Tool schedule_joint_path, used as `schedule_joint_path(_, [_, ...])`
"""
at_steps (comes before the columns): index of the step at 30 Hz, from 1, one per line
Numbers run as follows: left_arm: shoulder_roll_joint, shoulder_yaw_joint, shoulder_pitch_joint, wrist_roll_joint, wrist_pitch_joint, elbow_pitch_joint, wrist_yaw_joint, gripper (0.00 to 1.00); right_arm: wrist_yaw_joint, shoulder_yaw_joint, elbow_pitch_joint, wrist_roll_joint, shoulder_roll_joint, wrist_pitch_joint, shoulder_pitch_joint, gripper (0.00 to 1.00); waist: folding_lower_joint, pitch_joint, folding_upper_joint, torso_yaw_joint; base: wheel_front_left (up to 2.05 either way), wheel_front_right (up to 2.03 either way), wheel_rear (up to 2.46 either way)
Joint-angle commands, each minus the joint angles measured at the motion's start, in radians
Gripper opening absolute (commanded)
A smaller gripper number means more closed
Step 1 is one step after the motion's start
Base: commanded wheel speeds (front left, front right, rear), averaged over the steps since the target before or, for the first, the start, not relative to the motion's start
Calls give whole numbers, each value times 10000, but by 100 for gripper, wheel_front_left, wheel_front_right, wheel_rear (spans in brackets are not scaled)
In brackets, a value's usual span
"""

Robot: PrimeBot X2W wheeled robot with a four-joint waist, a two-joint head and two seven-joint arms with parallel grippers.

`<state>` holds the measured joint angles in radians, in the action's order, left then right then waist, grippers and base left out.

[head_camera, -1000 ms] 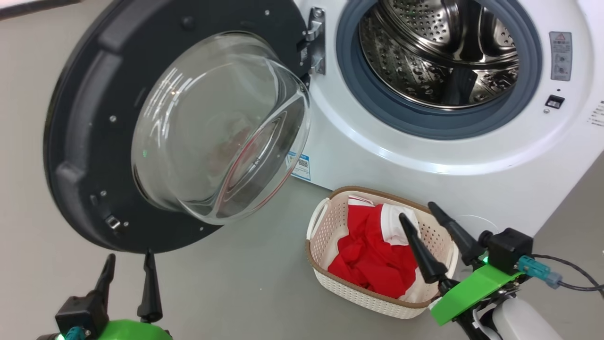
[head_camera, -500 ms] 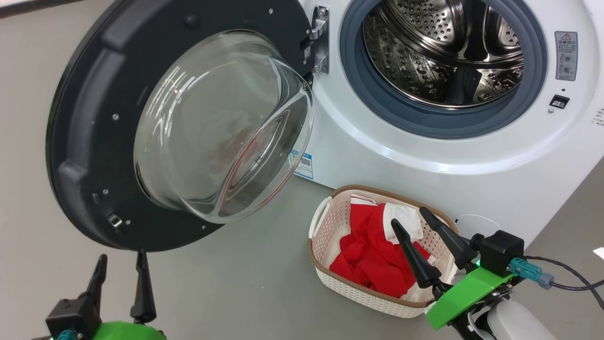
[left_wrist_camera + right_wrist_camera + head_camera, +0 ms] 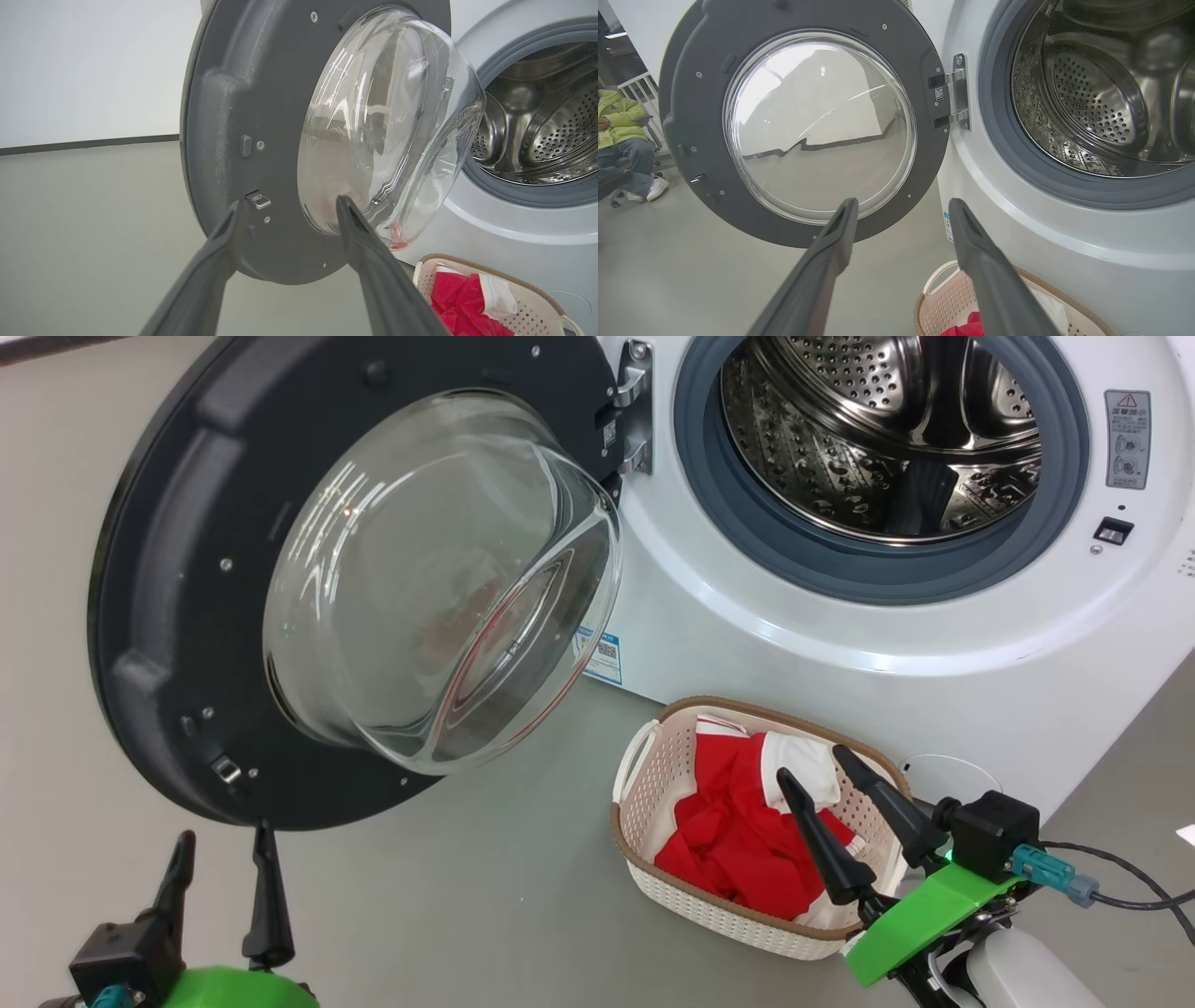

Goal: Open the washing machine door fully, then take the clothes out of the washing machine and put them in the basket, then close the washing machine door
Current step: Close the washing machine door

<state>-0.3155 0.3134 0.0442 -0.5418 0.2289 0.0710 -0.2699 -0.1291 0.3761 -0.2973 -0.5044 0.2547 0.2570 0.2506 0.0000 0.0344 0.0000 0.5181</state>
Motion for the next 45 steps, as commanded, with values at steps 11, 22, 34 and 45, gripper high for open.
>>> schedule_joint_path(11, [-311, -374, 221, -115, 60, -306, -78, 74, -16, 48, 258, -35, 23, 48, 268, 100, 0, 15, 0, -11, 0, 0, 0])
schedule_joint_path(22, [-397, -408, 344, -83, 132, -530, 1, 0, -16, -55, 272, -14, 22, 48, 244, 100, 0, 39, 0, -1, 0, 0, 0])
schedule_joint_path(34, [-947, -778, 528, -273, -197, -2096, 66, 0, -16, -104, 265, -17, -3, 48, 249, 100, 0, 84, 0, 49, 0, 0, 0])
schedule_joint_path(45, [-2167, -2533, 1431, -1894, -1606, -4402, 320, 0, -16, -232, 311, 38, 74, 48, 235, 100, 0, 194, 0, 81, 0, 0, 0])
